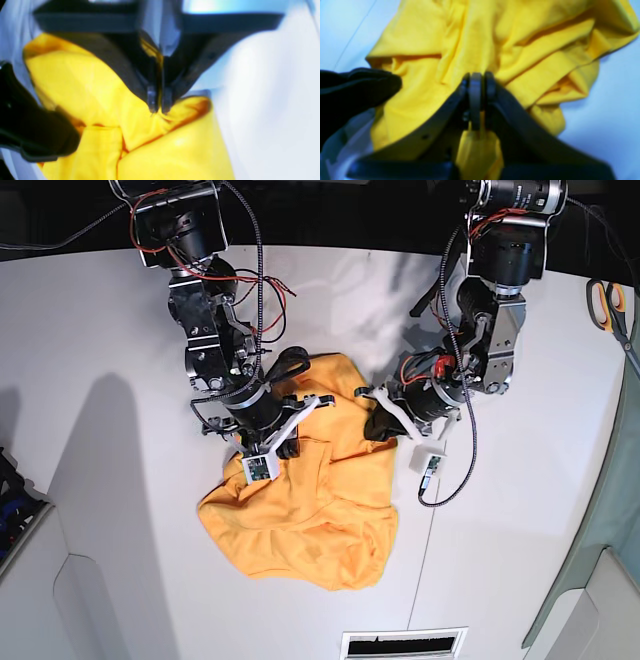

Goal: Layout the t-shirt on the table in an organized manner, then fold the t-shirt properly
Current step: 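Lower both grippers onto the crumpled orange t-shirt and grasp its fabric, then pull the grippers apart to spread the t-shirt across the table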

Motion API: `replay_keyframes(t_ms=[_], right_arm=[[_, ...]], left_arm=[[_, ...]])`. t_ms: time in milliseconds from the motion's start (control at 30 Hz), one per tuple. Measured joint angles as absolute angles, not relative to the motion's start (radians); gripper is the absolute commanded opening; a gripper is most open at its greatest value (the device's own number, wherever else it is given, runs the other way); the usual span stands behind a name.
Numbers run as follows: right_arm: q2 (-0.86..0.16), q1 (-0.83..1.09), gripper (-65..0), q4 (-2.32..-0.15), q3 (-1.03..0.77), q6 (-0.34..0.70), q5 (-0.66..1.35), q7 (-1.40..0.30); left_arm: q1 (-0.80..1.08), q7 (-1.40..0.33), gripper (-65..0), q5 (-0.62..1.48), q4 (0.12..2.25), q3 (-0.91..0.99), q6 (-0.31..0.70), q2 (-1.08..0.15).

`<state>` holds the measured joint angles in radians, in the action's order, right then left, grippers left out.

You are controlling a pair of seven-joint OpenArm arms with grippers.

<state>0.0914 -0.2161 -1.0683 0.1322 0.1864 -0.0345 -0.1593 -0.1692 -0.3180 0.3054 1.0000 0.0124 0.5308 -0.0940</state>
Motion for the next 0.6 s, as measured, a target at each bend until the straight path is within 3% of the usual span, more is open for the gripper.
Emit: replay_keyframes(t_ms=[300, 600], right_arm=[[0.077, -0.262, -65.0, -1.158, 0.129, 0.189, -0.105, -0.167], [-0.019, -0.264, -65.0, -1.421, 0.079, 0.183, -0.101, -0.348]], left_arm=[[-0.144, -0.458, -65.0, 0.348, 1.144, 0.010, 0.543, -0.181], [-0.129, -0.537, -65.0, 0.465, 1.312, 0.007, 0.583, -0.349]])
